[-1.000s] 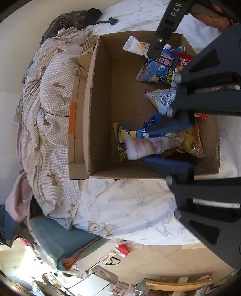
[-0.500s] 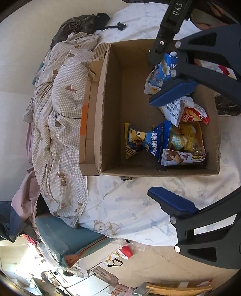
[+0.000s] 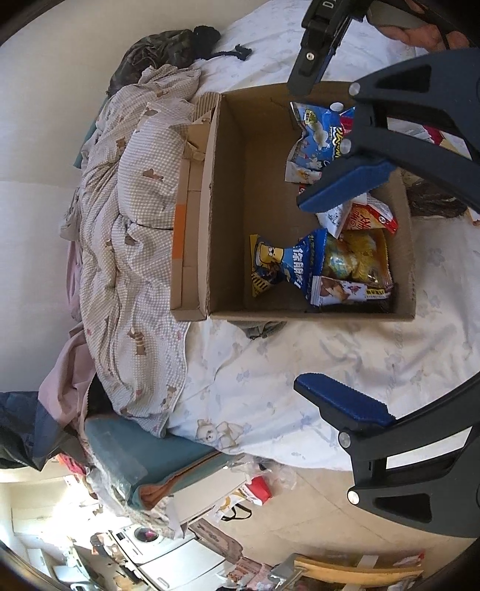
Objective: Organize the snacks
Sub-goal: 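Withdraw both tools from the box toward the remaining snacks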
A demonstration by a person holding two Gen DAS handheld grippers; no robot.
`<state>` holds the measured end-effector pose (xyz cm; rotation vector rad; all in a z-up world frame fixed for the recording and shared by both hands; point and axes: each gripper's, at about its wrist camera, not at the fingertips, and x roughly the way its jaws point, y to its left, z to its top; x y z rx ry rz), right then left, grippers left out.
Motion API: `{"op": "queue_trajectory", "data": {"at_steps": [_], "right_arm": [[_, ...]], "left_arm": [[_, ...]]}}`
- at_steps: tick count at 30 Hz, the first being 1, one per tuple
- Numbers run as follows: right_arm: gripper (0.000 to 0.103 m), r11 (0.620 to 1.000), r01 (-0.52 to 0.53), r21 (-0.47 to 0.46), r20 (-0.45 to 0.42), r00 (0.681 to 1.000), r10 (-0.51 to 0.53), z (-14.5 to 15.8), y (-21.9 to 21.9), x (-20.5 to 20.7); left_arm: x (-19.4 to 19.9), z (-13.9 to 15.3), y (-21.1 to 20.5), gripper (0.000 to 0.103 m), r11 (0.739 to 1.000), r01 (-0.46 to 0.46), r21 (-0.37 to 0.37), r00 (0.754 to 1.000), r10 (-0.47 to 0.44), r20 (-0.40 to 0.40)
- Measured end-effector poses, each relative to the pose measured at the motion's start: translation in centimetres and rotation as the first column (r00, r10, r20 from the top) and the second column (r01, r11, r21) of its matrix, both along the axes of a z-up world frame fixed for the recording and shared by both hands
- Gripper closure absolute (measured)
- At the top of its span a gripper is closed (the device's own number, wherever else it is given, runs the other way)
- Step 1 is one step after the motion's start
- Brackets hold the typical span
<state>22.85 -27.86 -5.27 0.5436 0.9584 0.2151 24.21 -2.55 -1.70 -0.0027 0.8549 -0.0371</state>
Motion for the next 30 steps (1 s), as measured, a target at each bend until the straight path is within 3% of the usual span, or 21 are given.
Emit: {"op": "queue_trajectory", "data": {"at_steps": [10, 19, 22, 25, 30], "right_arm": [[0.024, 1.0, 0.013, -0.006, -0.011, 1.0, -0.014, 0.6, -0.9, -3.6], [0.024, 0.999, 0.008, -0.036, -0.071, 0.997, -0.011, -0.3, -0.9, -6.6], [0.024, 0.999, 0.01, -0.046, -0.1, 0.995, -0.014, -0.9, -1.2, -7.4], [0.024, 0.999, 0.005, -0.051, -0.135, 0.991, -0.012, -1.7, -1.4, -8.0], [0.024, 0.998, 0.033, -0.055, -0.178, 0.983, -0.042, -2.6, -2.5, -8.7]], "left_arm": [[-2.8, -0.6, 1.2, 0.016, 0.999, -0.016, -0.038, 0.998, 0.014, -0.059], [-5.0, -2.8, 1.4, 0.016, 0.997, -0.037, -0.07, 0.983, 0.024, -0.18], [-5.9, -4.4, 0.4, 0.016, 0.999, -0.006, -0.046, 0.97, -0.006, -0.242], [-6.7, -5.9, -0.4, 0.016, 0.998, 0.003, -0.068, 0.956, -0.023, -0.292], [-7.5, -10.1, -3.1, 0.017, 0.991, 0.049, -0.127, 0.887, -0.102, -0.449]]}}
